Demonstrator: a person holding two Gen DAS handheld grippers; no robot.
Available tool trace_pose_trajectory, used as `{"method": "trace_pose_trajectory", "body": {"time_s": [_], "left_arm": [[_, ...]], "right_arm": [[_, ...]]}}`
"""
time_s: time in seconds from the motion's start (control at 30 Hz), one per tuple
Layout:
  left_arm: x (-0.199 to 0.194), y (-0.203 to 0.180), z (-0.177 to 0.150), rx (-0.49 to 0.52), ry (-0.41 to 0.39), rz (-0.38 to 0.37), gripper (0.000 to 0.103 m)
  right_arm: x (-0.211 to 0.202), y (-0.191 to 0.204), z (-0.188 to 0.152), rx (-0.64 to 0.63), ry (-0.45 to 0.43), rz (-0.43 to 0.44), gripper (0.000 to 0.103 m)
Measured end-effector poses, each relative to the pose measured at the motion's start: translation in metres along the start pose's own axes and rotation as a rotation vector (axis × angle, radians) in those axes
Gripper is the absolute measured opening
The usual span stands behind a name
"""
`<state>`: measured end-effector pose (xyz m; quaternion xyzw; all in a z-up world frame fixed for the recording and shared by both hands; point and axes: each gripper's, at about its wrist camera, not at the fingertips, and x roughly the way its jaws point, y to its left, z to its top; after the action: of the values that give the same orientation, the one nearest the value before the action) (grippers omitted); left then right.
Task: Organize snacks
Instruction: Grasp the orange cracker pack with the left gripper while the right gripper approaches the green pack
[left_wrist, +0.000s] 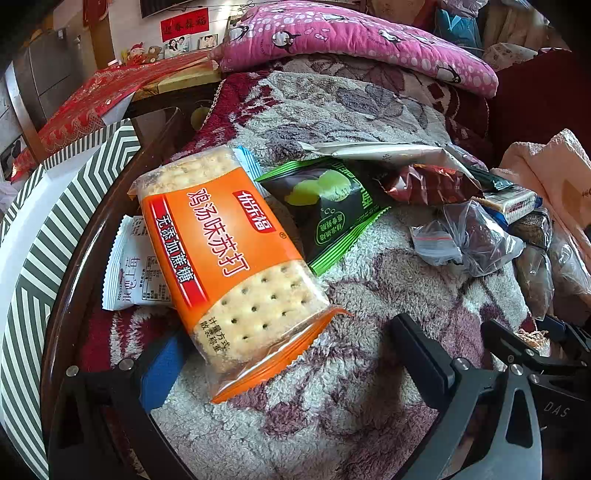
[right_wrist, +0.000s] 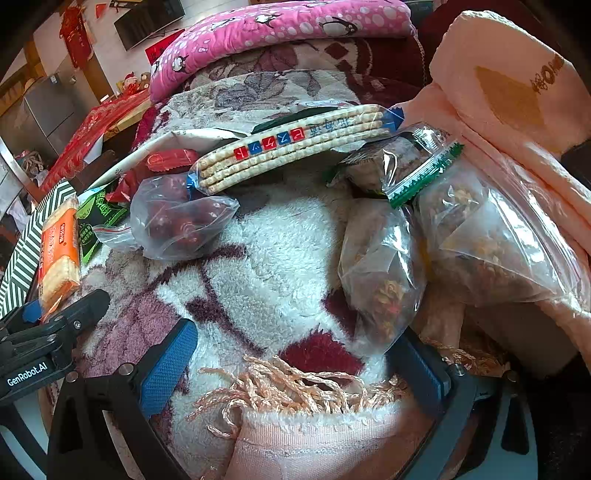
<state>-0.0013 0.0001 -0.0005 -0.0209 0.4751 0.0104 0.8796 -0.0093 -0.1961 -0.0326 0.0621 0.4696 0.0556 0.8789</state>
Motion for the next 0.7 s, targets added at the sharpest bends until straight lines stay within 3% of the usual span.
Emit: {"method": "trace_pose_trajectory", "body": {"time_s": [0.7], "left_arm": [[-0.0092, 0.0024, 0.0032, 0.02, 0.028, 0.001, 0.103]], "right_arm": [[-0.0021, 0.0, 0.0012, 0.0, 0.019, -0.006, 0.102]]}}
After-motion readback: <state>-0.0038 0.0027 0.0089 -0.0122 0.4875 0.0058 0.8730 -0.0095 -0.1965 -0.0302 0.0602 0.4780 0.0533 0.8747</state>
